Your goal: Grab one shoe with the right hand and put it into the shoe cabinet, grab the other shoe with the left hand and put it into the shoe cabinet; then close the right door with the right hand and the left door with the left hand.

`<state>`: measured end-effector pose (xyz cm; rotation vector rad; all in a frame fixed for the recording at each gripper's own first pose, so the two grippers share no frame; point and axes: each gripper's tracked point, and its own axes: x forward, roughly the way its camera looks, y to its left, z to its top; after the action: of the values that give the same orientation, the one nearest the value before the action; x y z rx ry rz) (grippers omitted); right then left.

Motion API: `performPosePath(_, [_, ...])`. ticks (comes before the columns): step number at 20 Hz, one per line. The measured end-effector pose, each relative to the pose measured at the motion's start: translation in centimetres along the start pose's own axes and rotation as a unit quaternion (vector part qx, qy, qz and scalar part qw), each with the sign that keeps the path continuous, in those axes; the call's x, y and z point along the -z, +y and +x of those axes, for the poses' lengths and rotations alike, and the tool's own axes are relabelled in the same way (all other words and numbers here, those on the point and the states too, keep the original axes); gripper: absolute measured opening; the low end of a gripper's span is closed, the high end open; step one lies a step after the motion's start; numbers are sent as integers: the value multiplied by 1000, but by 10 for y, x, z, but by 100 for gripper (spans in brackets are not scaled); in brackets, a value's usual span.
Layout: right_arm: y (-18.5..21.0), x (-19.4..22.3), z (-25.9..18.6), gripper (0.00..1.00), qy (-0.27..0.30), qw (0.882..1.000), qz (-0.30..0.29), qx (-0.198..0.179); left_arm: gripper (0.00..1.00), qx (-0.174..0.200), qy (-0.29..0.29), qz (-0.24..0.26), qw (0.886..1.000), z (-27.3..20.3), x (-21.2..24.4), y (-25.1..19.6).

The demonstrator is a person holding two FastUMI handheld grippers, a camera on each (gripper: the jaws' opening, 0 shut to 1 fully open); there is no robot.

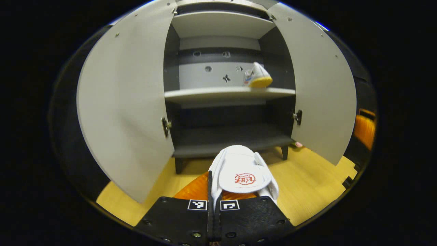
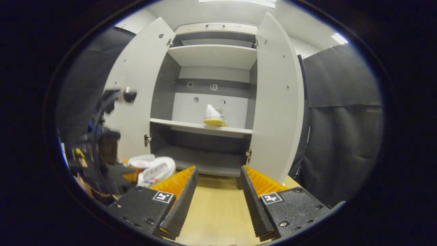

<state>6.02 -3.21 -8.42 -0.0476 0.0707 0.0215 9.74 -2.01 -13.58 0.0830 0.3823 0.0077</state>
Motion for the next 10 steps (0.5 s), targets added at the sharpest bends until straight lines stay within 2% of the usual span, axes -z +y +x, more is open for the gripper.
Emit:
performPosePath(4, [10, -6, 0, 82, -12, 1000, 2, -13, 0, 7, -65, -53, 996, 14, -115, -1])
performPosePath(6, [15, -11, -3, 79, -17, 1000, 2, -23, 0, -3, -76, -56, 996, 29, -167, 3])
performPosePath(7, [16, -14, -5, 82, -22, 999, 0, -24, 0, -8, -71, -54, 996, 44, -182, 6])
performPosePath(8, [15, -17, -6, 79, -28, 999, -2, -24, 0, -7, -60, -52, 997, 61, -196, 7])
performPosePath(10, [12, -17, -9, 78, -31, 999, -6, -18, 0, -5, -22, -58, 998, 99, -210, 7])
